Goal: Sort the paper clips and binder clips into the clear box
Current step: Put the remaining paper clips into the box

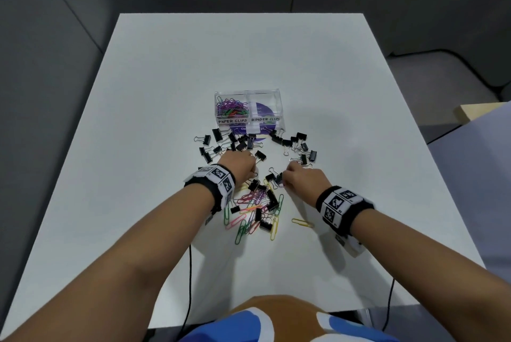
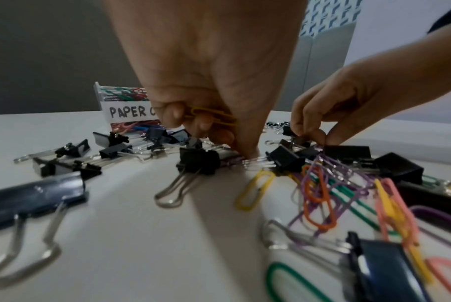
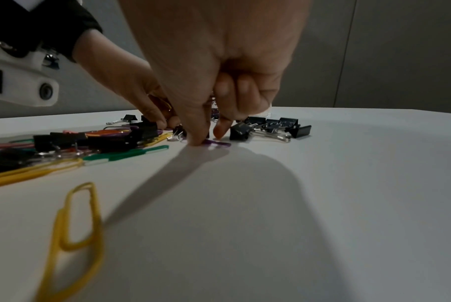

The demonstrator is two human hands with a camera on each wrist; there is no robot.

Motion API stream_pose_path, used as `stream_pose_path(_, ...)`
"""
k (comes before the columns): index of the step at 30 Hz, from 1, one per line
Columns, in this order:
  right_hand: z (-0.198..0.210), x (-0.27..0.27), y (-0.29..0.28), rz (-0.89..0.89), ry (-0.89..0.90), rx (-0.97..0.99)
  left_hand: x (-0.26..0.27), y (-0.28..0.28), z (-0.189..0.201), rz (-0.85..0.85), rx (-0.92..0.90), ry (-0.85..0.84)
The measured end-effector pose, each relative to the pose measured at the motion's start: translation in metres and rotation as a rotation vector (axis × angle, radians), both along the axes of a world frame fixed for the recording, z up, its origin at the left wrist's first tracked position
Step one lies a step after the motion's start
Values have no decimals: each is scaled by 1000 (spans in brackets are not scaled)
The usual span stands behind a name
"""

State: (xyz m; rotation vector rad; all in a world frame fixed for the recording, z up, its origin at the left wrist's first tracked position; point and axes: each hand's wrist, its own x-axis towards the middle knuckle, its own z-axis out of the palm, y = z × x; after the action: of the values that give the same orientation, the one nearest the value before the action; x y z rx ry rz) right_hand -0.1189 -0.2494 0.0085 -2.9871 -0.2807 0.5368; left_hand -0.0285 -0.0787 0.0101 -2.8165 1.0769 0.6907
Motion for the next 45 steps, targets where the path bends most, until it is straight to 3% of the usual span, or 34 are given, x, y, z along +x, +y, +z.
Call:
stream_pose_path(4, 1, 2, 0, 48, -2, -41, 1, 1, -1, -55, 10, -2)
stream_pose_path(7, 9, 4, 0, -19, -2, -41, -2, 3, 1, -94, -35, -28)
stream_pose_path(11, 16, 0, -3, -96, 41, 30, -12, 20, 11, 74, -232, 4)
stream_pose_path(14, 16, -10, -5, -122, 134, 120, -25, 46, 11, 191, -314, 144)
stream_pose_path(20, 18, -33, -4, -49, 242, 58, -43, 81, -6, 255, -143, 294)
stream_pose_path(28, 13, -53, -9, 13, 225, -89, -68, 79, -5, 291, -26, 187)
stream_pose_path(33, 9, -52, -4, -61, 256, -17, -71, 72, -9, 343, -95, 231)
stream_pose_path(45, 22, -41, 14, -114, 189, 91, -77, 77, -2, 276, -181, 243)
